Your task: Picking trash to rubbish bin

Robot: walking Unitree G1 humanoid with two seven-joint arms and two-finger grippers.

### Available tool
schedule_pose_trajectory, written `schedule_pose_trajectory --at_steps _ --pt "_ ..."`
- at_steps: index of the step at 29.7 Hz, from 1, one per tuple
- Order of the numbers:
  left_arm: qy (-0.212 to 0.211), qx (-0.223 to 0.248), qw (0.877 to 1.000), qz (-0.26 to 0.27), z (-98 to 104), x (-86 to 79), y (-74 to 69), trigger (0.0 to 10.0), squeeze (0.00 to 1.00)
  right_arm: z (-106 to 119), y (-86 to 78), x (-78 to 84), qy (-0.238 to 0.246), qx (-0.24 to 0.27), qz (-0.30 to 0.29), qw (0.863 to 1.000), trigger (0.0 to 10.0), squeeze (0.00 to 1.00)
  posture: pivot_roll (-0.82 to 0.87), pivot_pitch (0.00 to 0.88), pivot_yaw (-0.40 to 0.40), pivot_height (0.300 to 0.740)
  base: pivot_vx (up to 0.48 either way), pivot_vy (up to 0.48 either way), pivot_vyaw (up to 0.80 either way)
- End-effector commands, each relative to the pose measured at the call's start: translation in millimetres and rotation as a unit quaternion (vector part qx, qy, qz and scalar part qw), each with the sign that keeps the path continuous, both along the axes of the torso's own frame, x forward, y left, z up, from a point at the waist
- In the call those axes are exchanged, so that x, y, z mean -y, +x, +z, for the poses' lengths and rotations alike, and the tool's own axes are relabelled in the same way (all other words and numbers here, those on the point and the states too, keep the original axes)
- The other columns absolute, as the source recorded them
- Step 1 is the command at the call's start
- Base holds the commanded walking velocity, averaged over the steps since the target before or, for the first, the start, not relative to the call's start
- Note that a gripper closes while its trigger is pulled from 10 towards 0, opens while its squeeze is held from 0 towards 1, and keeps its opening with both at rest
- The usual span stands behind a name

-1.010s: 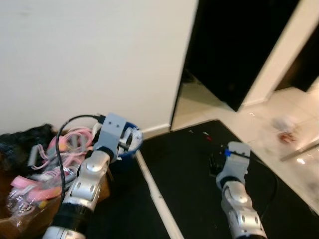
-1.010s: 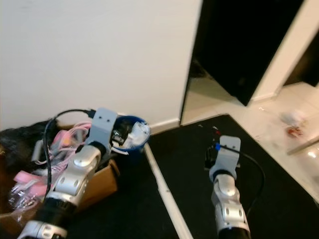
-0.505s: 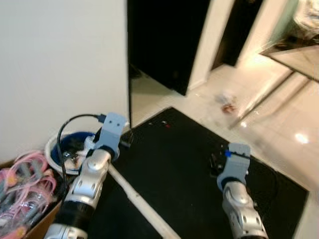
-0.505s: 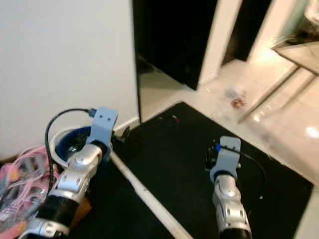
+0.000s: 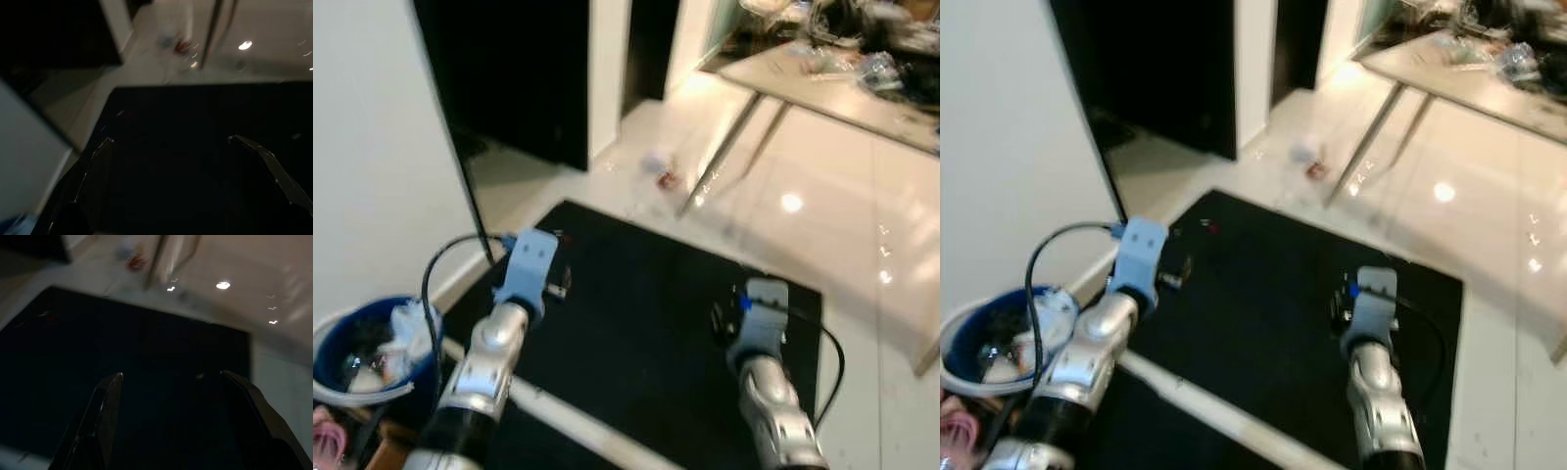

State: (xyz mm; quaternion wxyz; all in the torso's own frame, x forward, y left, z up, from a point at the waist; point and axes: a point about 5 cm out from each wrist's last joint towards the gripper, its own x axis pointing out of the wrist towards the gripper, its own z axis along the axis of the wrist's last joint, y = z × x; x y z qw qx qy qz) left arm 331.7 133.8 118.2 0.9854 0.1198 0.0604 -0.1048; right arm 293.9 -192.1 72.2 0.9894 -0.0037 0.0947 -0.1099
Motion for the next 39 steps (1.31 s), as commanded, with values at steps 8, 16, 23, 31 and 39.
schedule_pose_trajectory --at_steps 8,16,23,31,39 --pt "0.007 -0.022 0.999 0.045 -13.8 -13.3 -2.8 10.0 0.00 -3.1 -3.4 0.7 -0.002 -0.006 0.002 1.000 10.0 0.00 -0.09 0.068 -0.012 0.740 0.000 0.000 -0.80" --pt "0.019 -0.074 0.994 0.083 -40.7 -28.6 -13.4 10.0 0.00 6.2 -4.3 -15.2 -0.048 0.047 0.088 0.994 10.0 0.00 -0.09 0.067 -0.006 0.740 0.000 0.000 -0.80" --pt "0.034 -0.115 0.990 0.068 -56.6 -29.4 -20.7 10.0 0.00 7.7 -9.1 -26.3 -0.079 0.074 0.152 0.982 10.0 0.00 -0.09 0.060 -0.011 0.740 0.000 0.000 -0.80" --pt "-0.021 -0.055 0.998 0.034 -43.0 -12.5 -18.2 10.0 0.00 -1.1 -11.6 -23.2 -0.053 0.058 0.152 0.985 10.0 0.00 -0.09 0.070 -0.012 0.740 0.000 0.000 -0.40" --pt "-0.054 -0.056 0.997 0.008 -38.3 -7.2 -17.6 10.0 0.00 0.1 -11.5 -22.6 -0.053 0.068 0.154 0.984 10.0 0.00 -0.09 0.077 -0.024 0.740 0.034 0.000 0.00"
